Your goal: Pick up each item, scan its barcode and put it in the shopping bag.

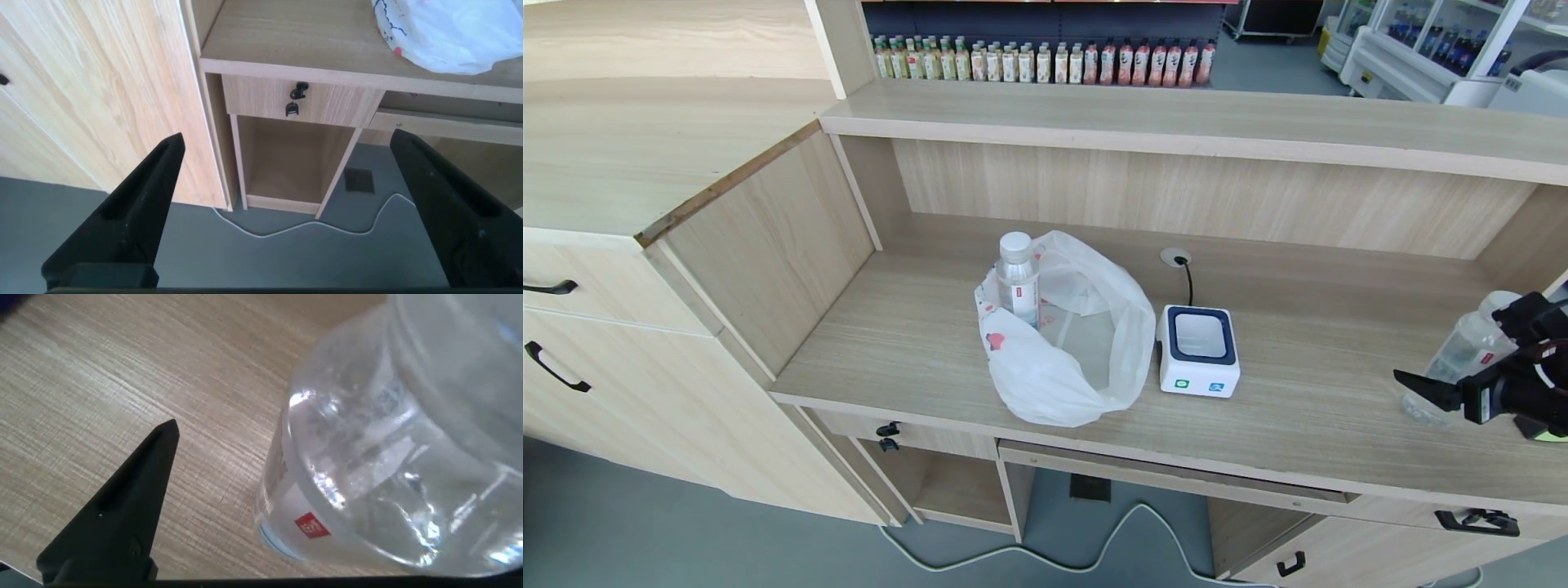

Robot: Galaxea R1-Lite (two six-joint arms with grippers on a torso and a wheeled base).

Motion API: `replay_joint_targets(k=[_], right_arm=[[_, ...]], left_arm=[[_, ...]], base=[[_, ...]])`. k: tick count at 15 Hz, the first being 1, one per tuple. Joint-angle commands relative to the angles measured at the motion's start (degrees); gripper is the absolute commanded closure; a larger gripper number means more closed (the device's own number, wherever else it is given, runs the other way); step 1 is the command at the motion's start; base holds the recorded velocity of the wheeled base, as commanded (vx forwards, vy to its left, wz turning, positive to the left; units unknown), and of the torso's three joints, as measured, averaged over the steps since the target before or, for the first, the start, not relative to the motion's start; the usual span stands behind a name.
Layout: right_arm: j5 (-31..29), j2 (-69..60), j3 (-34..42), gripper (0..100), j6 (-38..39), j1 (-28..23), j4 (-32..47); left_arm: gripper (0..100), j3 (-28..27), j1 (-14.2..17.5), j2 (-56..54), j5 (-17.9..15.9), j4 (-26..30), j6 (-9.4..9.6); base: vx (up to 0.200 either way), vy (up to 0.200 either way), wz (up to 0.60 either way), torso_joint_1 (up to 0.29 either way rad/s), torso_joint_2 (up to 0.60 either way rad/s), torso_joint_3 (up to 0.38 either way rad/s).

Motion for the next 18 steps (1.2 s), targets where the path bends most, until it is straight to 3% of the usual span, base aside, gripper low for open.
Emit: replay_joint_targets(k=[1, 15, 18], right_arm=[[0.0, 0.1, 0.0, 100, 0.0, 0.3, -0.5], [0.1, -3.7, 1.5, 100, 0.6, -0.1, -1.3], [0.1, -6.2, 1.0, 100, 5.4, 0.3, -1.2]], left_arm=[[0, 0.0, 0.0, 0.0, 0.0, 0.0, 0.0], [0, 0.0, 0.0, 0.0, 0.0, 0.0, 0.0], [0, 0.0, -0.1, 0.0, 0.0, 0.0, 0.0]], base=[[0.0, 0.0, 0.0, 0.0, 0.0, 0.0], [0.0, 0.0, 0.0, 0.0, 0.0, 0.0], [0.0, 0.0, 0.0, 0.0, 0.0, 0.0]])
